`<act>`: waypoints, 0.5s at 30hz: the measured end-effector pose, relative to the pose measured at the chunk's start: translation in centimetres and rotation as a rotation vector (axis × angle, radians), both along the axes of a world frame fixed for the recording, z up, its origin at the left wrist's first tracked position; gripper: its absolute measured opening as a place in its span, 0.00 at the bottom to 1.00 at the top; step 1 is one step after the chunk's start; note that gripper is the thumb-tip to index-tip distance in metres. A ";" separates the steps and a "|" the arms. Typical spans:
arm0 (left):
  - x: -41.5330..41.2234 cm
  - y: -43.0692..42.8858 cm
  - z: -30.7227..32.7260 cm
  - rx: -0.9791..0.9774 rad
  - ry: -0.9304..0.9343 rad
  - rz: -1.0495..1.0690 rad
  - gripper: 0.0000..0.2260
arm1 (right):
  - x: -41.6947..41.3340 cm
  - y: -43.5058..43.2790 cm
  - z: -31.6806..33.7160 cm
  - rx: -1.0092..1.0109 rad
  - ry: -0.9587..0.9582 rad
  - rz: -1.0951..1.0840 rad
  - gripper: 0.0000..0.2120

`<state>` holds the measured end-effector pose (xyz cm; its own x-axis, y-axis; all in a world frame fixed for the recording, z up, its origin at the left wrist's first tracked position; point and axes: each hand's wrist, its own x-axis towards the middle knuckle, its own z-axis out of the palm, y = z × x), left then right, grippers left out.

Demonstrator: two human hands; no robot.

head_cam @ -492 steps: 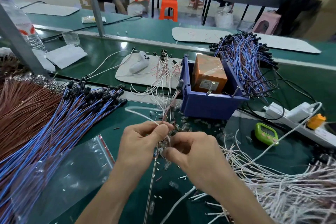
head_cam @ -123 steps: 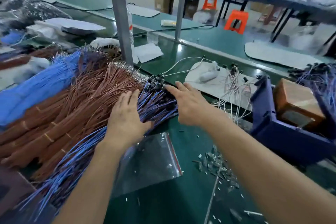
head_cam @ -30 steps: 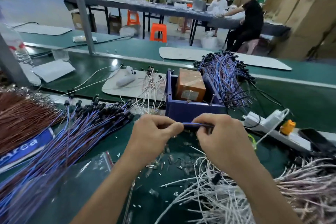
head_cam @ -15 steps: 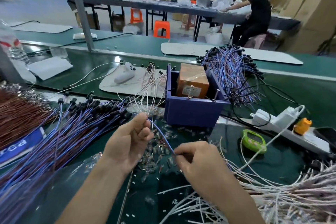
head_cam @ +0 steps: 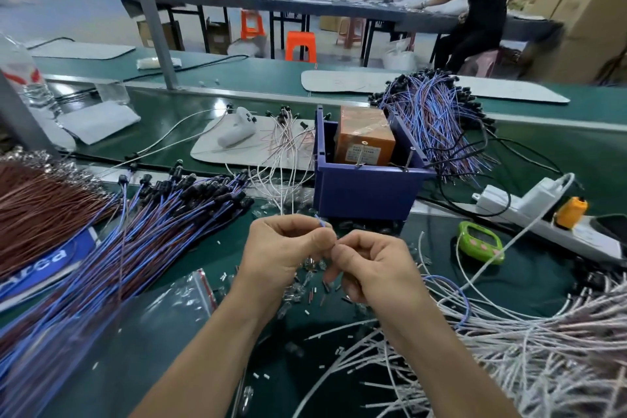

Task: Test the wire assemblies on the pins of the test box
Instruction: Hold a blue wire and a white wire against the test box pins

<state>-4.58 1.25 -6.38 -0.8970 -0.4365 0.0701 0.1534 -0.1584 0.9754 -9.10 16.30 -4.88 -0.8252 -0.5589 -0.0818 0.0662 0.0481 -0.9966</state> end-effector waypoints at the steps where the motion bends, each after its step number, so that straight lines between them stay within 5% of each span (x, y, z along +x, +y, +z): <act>1: 0.0 0.0 0.1 0.042 0.000 -0.016 0.04 | 0.0 0.0 0.1 -0.014 -0.025 -0.003 0.11; 11: -0.1 0.4 0.4 0.396 -0.027 0.067 0.07 | 0.1 0.3 0.3 -0.105 -0.150 0.013 0.16; 15: 0.0 -0.9 0.1 0.264 -0.102 0.237 0.18 | 0.1 0.7 0.4 -0.134 -0.165 0.002 0.17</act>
